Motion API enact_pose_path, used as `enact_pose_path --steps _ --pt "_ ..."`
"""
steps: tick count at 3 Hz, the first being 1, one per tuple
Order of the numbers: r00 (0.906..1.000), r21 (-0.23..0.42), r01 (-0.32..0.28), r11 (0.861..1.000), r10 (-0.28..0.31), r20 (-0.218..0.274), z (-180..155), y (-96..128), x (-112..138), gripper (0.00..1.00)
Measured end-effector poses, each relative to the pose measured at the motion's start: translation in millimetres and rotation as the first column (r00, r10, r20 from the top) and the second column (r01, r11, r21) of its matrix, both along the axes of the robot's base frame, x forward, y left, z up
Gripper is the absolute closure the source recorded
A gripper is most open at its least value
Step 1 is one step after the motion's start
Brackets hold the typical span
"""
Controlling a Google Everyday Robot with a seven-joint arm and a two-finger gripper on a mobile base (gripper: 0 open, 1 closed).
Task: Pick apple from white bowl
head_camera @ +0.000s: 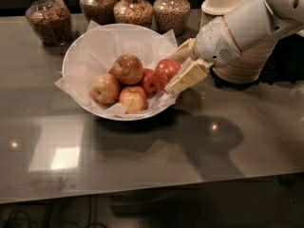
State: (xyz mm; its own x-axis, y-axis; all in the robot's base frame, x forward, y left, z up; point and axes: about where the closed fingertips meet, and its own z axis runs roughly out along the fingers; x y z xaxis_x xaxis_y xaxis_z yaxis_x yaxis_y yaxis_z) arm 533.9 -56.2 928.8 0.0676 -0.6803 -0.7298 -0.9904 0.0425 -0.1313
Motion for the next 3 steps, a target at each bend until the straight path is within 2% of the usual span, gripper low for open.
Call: enact_pose_path --steps 1,2,3 --pt "0.9985 0.12 -0.032 0.992 0.027 0.048 42 -16 -6 1.0" --pt "0.9944 0.186 -0.095 0.978 0.085 0.063 65 -13 -9 1.0" --pt "0.9796 0.179 -0.199 0.964 0.19 0.066 74 14 -19 1.0"
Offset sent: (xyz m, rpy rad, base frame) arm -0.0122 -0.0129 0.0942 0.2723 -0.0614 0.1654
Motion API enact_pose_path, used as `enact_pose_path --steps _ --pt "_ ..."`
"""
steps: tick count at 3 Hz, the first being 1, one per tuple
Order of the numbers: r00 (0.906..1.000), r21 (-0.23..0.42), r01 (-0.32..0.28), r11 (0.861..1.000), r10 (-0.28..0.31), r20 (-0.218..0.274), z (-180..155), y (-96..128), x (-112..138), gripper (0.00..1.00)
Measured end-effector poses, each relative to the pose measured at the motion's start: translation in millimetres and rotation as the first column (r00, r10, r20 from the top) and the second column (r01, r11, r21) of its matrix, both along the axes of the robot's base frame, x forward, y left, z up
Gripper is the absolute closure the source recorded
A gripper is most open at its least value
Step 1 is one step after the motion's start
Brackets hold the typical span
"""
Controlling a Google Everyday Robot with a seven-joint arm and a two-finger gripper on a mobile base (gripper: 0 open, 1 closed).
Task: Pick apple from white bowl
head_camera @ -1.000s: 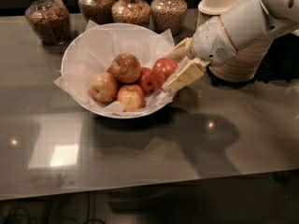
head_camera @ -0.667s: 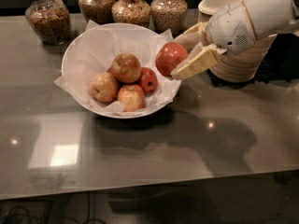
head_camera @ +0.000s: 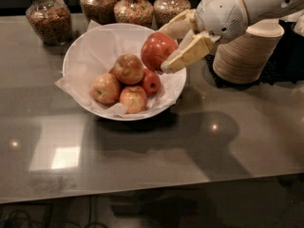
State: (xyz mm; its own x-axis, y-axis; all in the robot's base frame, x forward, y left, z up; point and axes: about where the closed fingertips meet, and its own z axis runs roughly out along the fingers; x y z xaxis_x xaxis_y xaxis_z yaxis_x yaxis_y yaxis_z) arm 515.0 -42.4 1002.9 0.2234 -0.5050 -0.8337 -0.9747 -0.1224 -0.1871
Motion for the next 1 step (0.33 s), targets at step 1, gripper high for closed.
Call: enact_pose_path --steps 1 --pt "1.0 -0.001 -0.007 1.0 0.007 -0.001 0.0 1.9 -0.9 1.0"
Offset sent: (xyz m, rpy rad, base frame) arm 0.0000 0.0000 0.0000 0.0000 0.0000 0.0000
